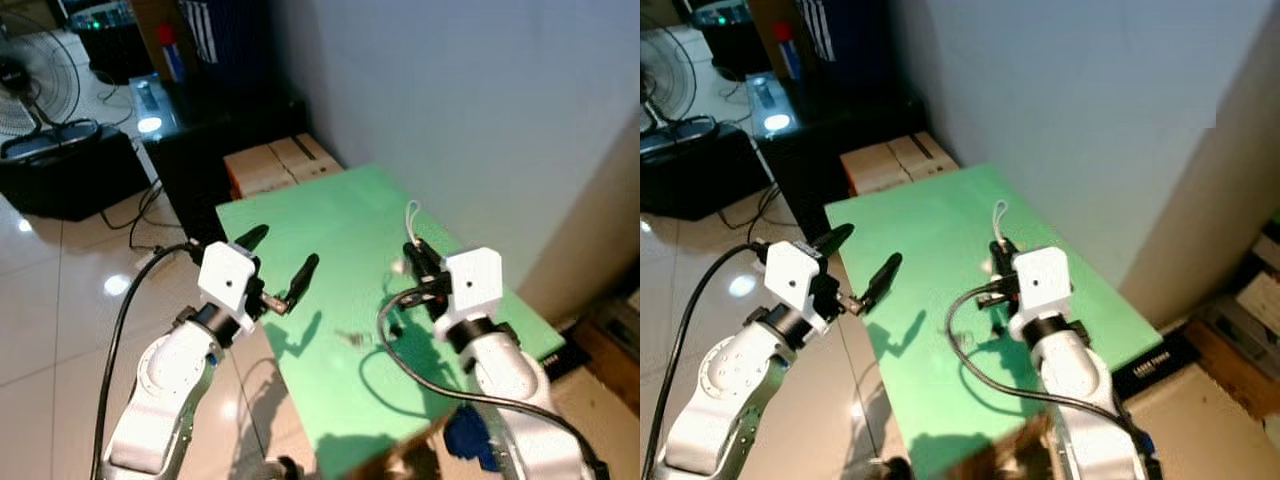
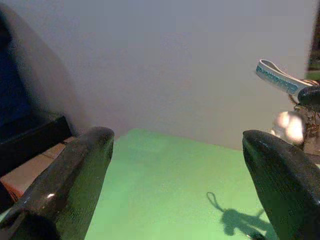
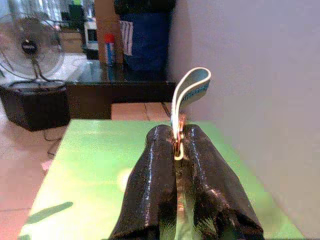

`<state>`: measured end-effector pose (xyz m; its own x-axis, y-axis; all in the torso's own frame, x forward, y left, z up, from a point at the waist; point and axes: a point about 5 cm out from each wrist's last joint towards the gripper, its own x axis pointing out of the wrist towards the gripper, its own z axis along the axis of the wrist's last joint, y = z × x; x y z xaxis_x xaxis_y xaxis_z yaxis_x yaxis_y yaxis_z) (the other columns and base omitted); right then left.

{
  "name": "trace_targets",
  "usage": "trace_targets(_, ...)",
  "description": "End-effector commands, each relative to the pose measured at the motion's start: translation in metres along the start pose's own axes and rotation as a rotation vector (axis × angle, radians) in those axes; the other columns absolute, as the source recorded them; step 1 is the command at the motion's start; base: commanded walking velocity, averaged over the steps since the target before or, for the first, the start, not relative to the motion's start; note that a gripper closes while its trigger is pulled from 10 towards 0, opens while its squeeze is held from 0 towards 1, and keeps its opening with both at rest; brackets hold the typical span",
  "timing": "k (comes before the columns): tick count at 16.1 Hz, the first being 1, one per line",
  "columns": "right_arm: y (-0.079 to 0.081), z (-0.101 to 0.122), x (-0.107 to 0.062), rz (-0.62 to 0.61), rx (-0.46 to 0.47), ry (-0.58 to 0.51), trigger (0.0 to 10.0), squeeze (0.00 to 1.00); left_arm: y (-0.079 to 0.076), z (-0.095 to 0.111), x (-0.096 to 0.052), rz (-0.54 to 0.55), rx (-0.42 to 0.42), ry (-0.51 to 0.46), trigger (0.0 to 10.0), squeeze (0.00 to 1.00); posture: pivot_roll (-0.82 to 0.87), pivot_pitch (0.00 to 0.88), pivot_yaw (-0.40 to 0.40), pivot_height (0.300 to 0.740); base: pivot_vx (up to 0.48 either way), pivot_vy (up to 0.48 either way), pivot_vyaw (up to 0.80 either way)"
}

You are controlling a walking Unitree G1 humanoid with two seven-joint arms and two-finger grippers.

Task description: Hang keys on a hook

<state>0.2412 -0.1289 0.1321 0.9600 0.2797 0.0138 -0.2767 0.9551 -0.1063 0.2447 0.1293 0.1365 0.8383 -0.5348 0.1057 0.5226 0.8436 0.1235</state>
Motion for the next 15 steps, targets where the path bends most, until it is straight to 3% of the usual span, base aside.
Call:
trace_targets(1, 0.003, 0.001, 0.0, 0.01, 0.02, -0.004, 10.0, 0.0, 0.003, -0.002, -0.003, 0.005, 0.015, 0.023, 10.0, 0.0, -0.03, 0.0, 0.053, 0.74, -0.345, 0.0, 0.0)
trace_targets(5, 0.007, 0.0, 0.002, 0.038, -0.022, 0.004, 10.0, 0.0, 0.001, -0.003, -0.002, 0.011, 0.022, 0.026, 10.0, 0.0, -0.02, 0.0, 0.043, 0.74, -0.352, 0.0, 0.0)
trace_targets(15, 0.015, 0.0, 0.004, 0.132, -0.025, -0.001, 10.0, 0.0, 0.001, -0.003, 0.002, 0.051, 0.062, 0.023, 10.0, 0.0, -0.02, 0.0, 0.036, 0.74, -0.032, 0.0, 0.8)
